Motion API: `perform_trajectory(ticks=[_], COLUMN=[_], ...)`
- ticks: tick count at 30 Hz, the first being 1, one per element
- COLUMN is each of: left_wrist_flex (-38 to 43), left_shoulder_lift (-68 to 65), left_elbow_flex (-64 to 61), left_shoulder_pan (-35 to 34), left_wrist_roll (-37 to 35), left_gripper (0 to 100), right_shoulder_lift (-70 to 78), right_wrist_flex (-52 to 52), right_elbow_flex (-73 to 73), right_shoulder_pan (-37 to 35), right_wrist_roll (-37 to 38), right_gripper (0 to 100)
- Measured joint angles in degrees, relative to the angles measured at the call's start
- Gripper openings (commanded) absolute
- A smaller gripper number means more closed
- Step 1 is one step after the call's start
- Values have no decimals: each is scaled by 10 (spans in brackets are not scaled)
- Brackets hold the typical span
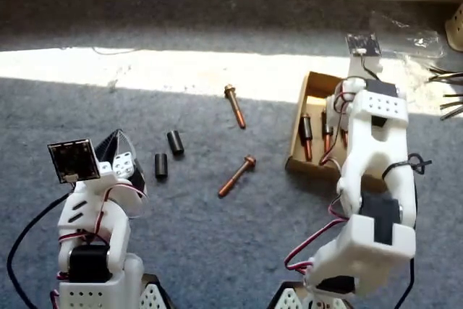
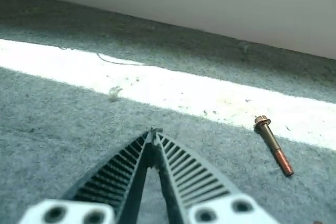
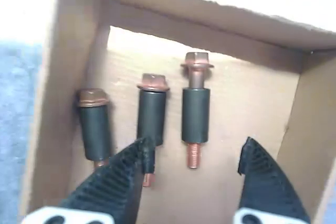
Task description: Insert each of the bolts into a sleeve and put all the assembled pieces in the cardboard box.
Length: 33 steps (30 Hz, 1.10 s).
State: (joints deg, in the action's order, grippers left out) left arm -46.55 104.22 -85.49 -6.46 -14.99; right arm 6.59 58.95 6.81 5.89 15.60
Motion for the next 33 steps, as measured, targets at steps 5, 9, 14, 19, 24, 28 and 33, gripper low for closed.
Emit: perform_trajectory(ticks=[5,9,14,19,24,28,33], left_wrist_flex=[-3,-61,-116,-164,-238,-259,-261], left_shoulder_lift=[0,0,1,0,3,3,3], left_elbow_flex=[0,29,59,96,149,164,165], left_shoulder_pan=[-11,-12,-12,-12,-13,-13,-49], left_wrist_roll=[0,0,0,0,0,0,0], left_gripper=[5,5,5,5,5,5,6], right_shoulder_lift=[-98,-140,-159,-172,-185,-185,-185], right_wrist_flex=[15,19,54,73,76,76,74], right_elbow_flex=[0,0,0,0,0,0,6], right_shoulder_pan=[-59,-107,-167,-243,-303,-352,-391], right_wrist_roll=[0,0,0,0,0,0,-9], right_gripper=[231,231,231,231,231,231,231])
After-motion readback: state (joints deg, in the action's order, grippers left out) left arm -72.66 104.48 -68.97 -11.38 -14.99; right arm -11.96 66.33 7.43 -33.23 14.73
